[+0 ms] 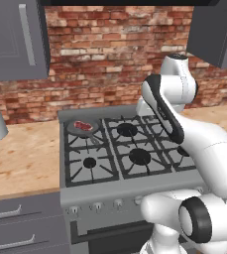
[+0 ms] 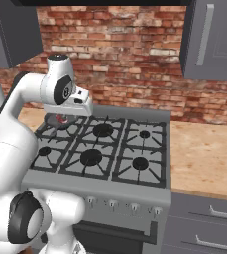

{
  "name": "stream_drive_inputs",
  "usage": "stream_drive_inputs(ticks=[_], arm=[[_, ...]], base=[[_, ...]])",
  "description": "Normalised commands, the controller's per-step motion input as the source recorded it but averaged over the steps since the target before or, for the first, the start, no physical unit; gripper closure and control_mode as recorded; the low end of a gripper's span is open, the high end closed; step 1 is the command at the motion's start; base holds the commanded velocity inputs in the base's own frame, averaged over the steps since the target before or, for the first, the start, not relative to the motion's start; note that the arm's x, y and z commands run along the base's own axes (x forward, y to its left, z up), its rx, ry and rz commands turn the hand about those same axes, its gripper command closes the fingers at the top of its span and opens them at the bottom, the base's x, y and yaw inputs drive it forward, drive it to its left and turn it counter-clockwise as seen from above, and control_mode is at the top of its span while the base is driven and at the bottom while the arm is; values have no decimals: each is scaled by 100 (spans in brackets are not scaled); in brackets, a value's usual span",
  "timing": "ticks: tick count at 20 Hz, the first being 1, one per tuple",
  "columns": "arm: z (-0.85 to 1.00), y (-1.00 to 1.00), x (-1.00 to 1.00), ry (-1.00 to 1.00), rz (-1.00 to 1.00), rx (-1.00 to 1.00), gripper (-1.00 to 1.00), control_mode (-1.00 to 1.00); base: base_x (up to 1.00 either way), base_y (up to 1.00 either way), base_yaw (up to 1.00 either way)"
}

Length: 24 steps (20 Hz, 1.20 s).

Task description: Pick up the pan with the steak in it and place it on the dining table. Then place the steak on the plate.

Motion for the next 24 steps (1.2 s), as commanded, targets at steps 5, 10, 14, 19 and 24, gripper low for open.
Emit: stream_drive_inputs(ticks=[5, 10, 14, 19, 24], arm=[[-4, 10, -7, 1, 0, 1, -100, -100], [-9, 25, -12, 4, 0, 6, -100, -100], [-20, 42, 2, 5, 0, 3, -100, -100], [-27, 57, 19, 1, 0, 0, -100, -100], [-32, 52, 35, 0, -1, 0, -100, -100]], base=[[0, 0, 0], [0, 0, 0], [0, 0, 0], [0, 0, 0], [0, 0, 0]])
